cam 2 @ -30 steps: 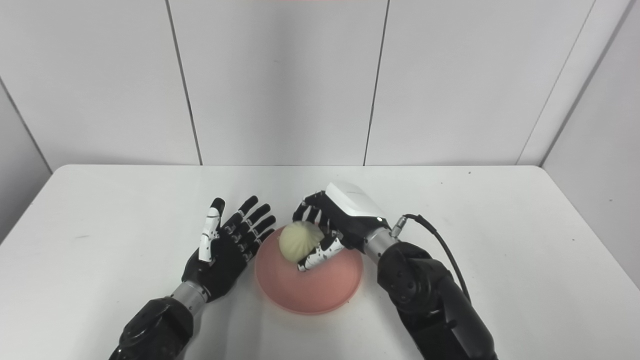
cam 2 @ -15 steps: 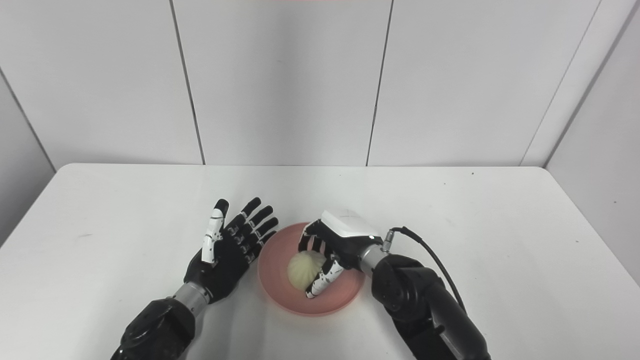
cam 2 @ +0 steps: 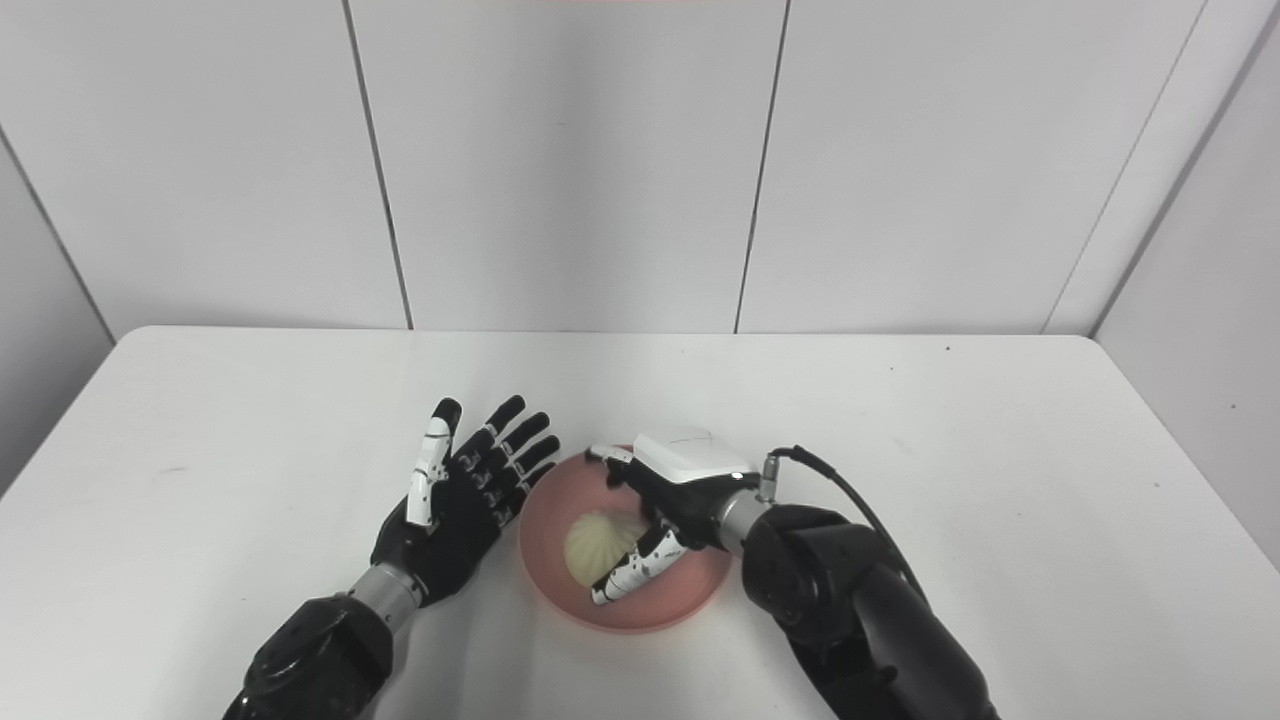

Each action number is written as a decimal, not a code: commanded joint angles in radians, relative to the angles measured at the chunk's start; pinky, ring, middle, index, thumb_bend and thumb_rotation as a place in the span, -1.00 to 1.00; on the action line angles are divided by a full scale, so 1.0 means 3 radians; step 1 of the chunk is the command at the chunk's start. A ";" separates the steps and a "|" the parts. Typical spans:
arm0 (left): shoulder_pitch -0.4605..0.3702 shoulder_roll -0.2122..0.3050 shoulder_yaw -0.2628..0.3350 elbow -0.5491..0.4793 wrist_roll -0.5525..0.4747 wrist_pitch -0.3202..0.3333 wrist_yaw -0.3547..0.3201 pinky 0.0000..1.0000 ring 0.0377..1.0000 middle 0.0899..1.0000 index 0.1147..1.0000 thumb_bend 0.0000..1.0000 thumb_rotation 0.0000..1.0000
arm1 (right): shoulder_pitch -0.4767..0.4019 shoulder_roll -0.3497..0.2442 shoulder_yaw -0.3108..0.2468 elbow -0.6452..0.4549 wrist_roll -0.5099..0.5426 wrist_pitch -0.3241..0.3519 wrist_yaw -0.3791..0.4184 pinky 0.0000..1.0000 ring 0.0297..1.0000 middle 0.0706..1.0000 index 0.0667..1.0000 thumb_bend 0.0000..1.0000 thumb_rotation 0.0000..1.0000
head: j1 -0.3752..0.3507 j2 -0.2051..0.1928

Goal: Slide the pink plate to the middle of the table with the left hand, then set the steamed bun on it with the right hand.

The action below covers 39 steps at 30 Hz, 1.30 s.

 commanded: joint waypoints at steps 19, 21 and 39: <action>0.0152 0.0027 0.0033 0.0158 0.0087 0.0328 0.0153 0.91 0.88 0.89 0.92 0.26 1.00 | -0.0091 0.0304 -0.0935 -0.1033 -0.0021 0.0044 0.0643 0.58 0.81 0.89 0.92 0.91 -0.31 | -0.0050 -0.0058; 0.0146 0.0034 0.0034 0.0180 0.0091 0.0305 0.0136 0.92 0.89 0.90 0.92 0.26 1.00 | -0.0059 0.0355 -0.1098 -0.0910 0.0166 0.0023 0.0417 0.53 0.78 0.87 0.94 0.93 -0.23 | -0.0067 -0.0070; 0.0183 -0.0031 0.0167 0.0144 0.0258 0.0035 0.0365 1.00 0.96 0.97 1.00 0.26 1.00 | 0.0239 0.1396 -0.2411 0.0883 0.2476 -0.0673 -0.1782 1.00 1.00 1.00 1.00 0.60 1.00 | -0.0177 -0.0178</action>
